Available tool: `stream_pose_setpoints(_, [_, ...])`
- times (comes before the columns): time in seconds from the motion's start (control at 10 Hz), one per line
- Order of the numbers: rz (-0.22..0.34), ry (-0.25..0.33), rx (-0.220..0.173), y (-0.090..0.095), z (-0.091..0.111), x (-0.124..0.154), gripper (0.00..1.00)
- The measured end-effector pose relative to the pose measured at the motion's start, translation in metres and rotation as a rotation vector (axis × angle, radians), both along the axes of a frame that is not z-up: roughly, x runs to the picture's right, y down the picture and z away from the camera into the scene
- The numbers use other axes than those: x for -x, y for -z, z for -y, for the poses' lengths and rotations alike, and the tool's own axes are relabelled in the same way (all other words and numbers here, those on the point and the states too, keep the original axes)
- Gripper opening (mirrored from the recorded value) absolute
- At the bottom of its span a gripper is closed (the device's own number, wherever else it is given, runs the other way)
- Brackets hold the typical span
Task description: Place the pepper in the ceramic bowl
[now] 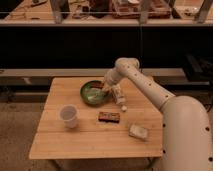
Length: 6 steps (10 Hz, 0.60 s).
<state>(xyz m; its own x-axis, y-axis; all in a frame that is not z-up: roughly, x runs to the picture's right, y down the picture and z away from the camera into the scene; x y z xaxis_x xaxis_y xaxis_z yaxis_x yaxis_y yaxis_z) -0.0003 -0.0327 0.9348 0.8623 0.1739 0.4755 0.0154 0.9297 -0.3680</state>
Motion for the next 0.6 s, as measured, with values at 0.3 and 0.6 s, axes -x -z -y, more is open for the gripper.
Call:
stream_pose_setpoints(0.3, [0.106, 0.004, 0.032, 0.005, -0.012, 0.015, 0.8])
stream_pose_setpoints(0.6, [0.13, 0.01, 0.042, 0.007, -0.015, 0.017, 0.8])
